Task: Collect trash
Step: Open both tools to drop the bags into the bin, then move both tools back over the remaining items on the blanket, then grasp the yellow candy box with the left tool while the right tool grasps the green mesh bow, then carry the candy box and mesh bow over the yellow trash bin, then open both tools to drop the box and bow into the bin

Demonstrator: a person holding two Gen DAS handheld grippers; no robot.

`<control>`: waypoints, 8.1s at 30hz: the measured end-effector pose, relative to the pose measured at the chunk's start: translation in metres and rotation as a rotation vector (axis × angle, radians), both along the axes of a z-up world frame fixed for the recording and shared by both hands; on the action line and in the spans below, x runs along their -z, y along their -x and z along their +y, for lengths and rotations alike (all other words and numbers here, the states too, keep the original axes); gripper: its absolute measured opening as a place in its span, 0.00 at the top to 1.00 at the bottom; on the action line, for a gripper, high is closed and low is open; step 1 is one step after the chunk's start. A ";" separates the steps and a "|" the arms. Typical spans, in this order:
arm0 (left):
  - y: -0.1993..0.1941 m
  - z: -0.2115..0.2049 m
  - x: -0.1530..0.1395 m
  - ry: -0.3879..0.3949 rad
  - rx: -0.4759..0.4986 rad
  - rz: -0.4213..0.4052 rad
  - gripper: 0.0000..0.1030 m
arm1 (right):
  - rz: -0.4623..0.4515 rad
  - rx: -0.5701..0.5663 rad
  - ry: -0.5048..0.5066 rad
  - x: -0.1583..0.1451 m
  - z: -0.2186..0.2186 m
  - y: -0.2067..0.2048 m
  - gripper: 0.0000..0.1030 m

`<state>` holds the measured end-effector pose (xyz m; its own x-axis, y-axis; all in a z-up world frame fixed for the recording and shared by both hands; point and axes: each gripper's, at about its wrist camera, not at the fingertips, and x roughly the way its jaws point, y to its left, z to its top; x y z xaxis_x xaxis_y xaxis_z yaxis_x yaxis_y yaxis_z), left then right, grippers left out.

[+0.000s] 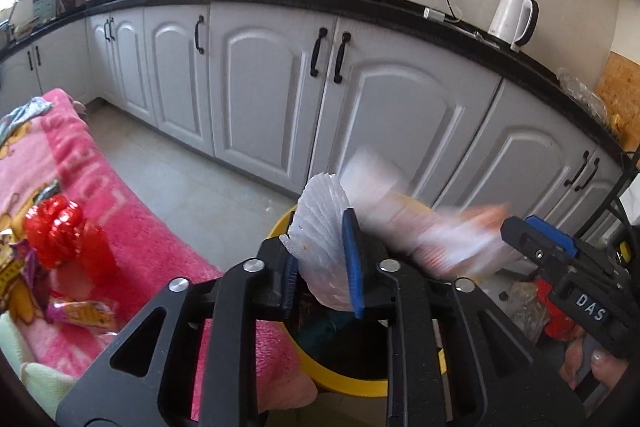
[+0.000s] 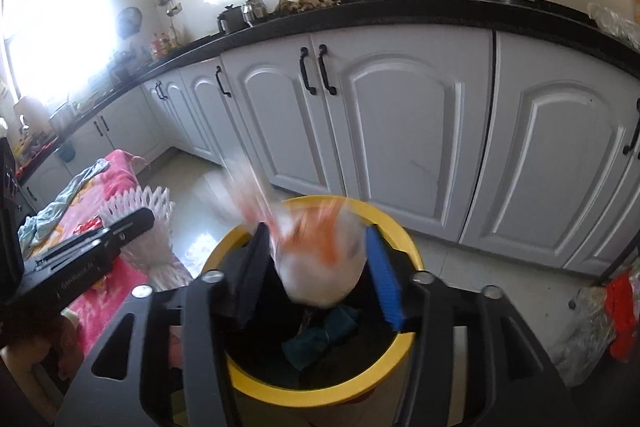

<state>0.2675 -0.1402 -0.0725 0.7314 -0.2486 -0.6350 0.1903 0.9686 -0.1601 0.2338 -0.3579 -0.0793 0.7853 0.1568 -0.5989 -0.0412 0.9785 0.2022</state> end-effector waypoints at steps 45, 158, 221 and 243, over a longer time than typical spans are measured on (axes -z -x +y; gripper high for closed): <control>0.096 0.169 -0.063 0.086 -0.345 -0.176 0.11 | -0.249 -0.267 0.070 -0.080 0.114 0.073 0.12; 0.105 0.301 -0.025 0.050 -0.216 0.060 0.69 | 0.053 -0.816 0.137 -0.013 0.270 0.071 0.29; 0.045 0.033 -0.042 -0.008 0.251 0.018 0.68 | -0.121 -0.142 0.101 -0.054 0.010 0.039 0.27; 0.013 -0.011 0.020 -0.042 0.286 0.147 0.61 | -0.011 -0.074 0.043 -0.013 -0.010 0.009 0.18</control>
